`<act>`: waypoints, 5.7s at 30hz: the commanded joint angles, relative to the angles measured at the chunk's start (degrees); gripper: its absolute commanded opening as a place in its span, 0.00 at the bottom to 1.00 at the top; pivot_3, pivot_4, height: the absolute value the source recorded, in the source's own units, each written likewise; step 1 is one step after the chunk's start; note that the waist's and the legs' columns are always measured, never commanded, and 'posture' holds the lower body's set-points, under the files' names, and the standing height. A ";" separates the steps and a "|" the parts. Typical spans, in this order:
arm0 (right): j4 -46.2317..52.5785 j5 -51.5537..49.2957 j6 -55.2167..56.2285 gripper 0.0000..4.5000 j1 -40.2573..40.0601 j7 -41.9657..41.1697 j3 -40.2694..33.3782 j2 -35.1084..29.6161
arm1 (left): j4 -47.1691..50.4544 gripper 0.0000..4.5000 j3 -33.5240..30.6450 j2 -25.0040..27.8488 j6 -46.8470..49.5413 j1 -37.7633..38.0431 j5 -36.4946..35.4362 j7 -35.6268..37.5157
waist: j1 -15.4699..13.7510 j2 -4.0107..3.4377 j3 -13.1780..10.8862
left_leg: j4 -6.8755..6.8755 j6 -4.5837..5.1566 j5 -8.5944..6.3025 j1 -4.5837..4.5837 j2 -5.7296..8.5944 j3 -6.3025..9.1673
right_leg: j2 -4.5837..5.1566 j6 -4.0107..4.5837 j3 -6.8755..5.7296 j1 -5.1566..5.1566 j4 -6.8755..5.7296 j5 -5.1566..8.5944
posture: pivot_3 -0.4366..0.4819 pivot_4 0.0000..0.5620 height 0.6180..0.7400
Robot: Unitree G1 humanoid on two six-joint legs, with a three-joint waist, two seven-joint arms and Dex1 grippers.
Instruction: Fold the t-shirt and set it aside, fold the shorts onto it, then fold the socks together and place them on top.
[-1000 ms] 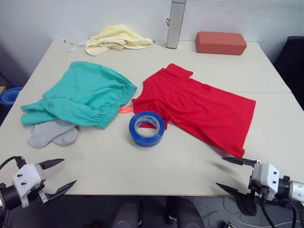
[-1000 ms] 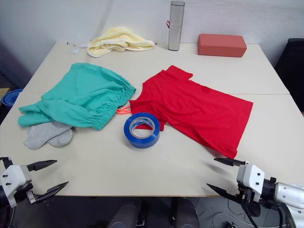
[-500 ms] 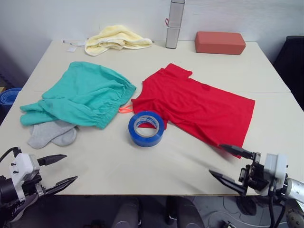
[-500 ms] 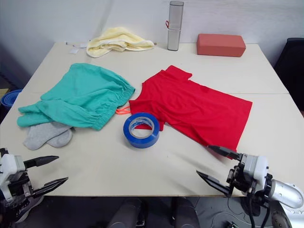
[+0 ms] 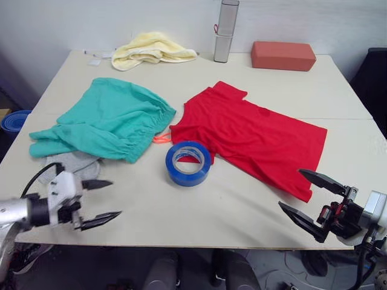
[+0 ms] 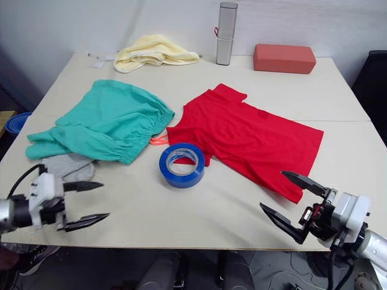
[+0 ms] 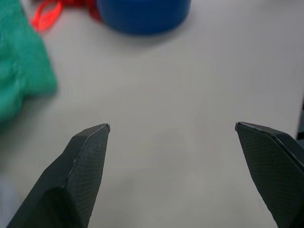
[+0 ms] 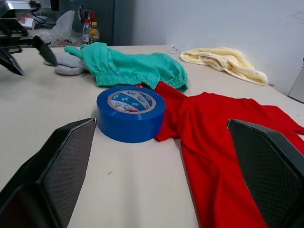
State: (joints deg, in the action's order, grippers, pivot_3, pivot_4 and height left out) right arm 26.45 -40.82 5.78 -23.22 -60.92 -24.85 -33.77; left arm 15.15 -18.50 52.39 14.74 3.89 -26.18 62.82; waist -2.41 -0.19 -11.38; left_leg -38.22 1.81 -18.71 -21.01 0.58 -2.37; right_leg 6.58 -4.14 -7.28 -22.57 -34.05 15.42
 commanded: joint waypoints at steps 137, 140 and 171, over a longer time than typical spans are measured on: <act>-17.84 38.30 13.11 1.00 10.47 9.64 3.62 -13.19 | -15.63 0.99 24.04 -5.99 -20.69 -23.56 30.31 -10.65 | 0.43 0.05 0.51 | -0.01 0.02 -0.02 -0.05 -0.22 -1.59 | -0.27 0.04 1.05 -0.96 -0.76 0.06 | 0.48 0.27 1.00; -16.10 39.50 11.36 1.00 9.20 11.68 3.52 -13.10 | -22.98 0.99 27.46 -7.84 -25.37 -28.42 33.46 -11.28 | 1.01 0.06 0.51 | 0.02 0.08 -0.03 -0.09 -0.22 -1.72 | -0.30 -0.04 1.14 -1.00 -0.91 0.02 | 0.48 0.27 1.00; -20.25 46.00 16.96 0.22 8.66 20.32 7.74 -13.19 | -61.81 0.27 40.44 -22.11 -51.91 -49.35 44.21 -16.09 | -1.45 -0.05 0.87 | -0.80 0.61 -0.21 0.04 -0.17 -1.83 | -0.15 -0.27 1.26 -0.69 -0.94 -0.11 | 0.48 0.27 1.00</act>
State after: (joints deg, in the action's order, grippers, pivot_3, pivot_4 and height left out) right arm 4.53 5.68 21.50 -14.24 -41.45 -16.64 -47.36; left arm -44.06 20.58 30.57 -37.99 -46.95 17.03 45.65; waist -3.86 -0.24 -10.52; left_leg -39.03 2.42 -18.92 -20.97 0.41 -4.20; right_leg 6.43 -4.41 -6.01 -23.26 -34.99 15.31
